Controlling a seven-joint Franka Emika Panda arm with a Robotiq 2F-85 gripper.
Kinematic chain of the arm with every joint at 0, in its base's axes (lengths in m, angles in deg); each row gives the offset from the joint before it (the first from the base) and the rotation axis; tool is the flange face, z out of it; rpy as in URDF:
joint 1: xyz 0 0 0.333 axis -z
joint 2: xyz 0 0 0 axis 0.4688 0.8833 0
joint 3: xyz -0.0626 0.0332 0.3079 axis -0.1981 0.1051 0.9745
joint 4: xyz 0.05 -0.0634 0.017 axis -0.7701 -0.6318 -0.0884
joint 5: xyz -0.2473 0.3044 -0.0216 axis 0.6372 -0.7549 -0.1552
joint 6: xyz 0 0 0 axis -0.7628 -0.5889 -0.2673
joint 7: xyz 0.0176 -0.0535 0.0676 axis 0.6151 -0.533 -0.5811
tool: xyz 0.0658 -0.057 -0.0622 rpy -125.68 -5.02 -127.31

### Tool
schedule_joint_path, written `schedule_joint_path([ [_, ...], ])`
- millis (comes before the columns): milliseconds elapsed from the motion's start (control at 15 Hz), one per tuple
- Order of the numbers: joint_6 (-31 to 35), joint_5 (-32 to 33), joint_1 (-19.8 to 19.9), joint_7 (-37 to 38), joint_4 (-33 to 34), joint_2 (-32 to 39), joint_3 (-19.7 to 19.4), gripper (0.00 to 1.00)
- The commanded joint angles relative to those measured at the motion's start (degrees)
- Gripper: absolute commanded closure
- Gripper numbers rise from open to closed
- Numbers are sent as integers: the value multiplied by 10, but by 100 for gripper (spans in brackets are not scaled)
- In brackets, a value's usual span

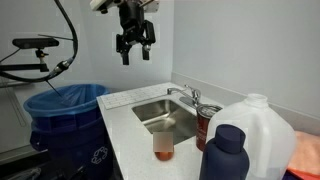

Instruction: Turn the tap nozzle all the way to the left

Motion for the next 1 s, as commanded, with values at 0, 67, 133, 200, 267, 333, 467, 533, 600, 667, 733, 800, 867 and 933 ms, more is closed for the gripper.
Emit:
schedule_joint_path([
  [0, -1, 1, -5, 3, 7, 7, -4, 0],
  [67, -1, 1, -4, 4, 10, 10, -5, 0],
  [133, -1, 1, -4, 4, 11, 10, -5, 0],
  [200, -1, 1, -4, 4, 12, 10, -5, 0],
  [267, -1, 1, -4, 4, 12, 10, -5, 0],
  [333, 8, -9, -4, 9, 18, 18, -7, 0],
  [467, 34, -33, -1, 33, 42, 46, -10, 0],
  [533, 51, -47, 0, 43, 52, 59, -12, 0],
  [600, 70, -58, -1, 53, 60, 70, -12, 0],
  [667, 89, -62, -1, 63, 70, 86, -10, 0],
  [733, 108, -65, -2, 71, 80, 100, -9, 0],
  [800, 124, -64, -2, 80, 88, 112, -8, 0],
  [867, 146, -63, -3, 89, 96, 127, -7, 0],
  [933, 165, -60, -4, 99, 103, 142, -6, 0],
])
